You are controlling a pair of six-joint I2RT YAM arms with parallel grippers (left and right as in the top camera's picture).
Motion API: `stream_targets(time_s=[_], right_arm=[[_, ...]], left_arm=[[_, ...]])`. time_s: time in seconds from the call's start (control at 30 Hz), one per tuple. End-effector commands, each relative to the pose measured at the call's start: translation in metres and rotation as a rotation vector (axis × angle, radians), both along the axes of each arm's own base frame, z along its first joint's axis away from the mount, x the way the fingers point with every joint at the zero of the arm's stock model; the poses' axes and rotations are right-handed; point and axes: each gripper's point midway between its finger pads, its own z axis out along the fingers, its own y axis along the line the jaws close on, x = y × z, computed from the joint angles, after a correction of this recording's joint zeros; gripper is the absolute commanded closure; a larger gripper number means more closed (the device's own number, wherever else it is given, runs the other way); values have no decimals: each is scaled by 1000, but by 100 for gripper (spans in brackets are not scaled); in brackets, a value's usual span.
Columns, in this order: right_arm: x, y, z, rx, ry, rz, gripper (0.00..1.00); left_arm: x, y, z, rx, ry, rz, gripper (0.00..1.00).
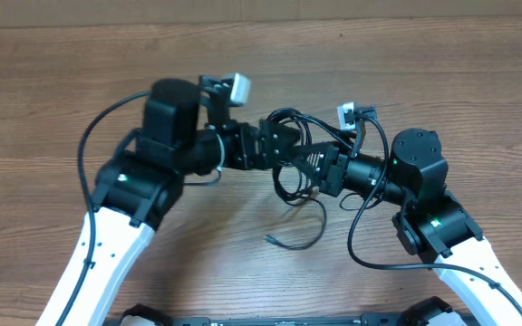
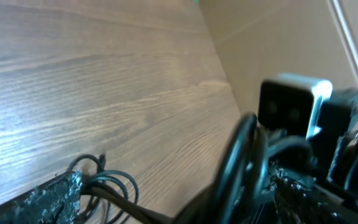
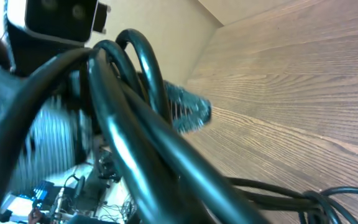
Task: Untangle cables
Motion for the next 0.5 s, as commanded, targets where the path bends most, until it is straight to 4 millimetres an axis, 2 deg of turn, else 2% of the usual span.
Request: stream_targets(time_s=[0.0, 0.03, 0.17, 0.2, 0.47], right_arm=[[-2, 2, 12, 3, -51, 17, 96], [-2, 2, 12, 2, -49, 17, 96], [-1, 1, 7, -19, -48, 12, 96], [-1, 1, 7, -19, -50, 13, 96], [1, -1, 3, -30, -38, -5, 96]], left_arm=[[-3, 15, 29, -76, -53, -34, 0], [-1, 21, 31, -91, -50, -32, 0], [0, 36, 41, -129, -96, -73, 16], [-2, 36, 42, -119, -134, -103, 22], [-8, 31, 39, -72, -223, -170, 36]])
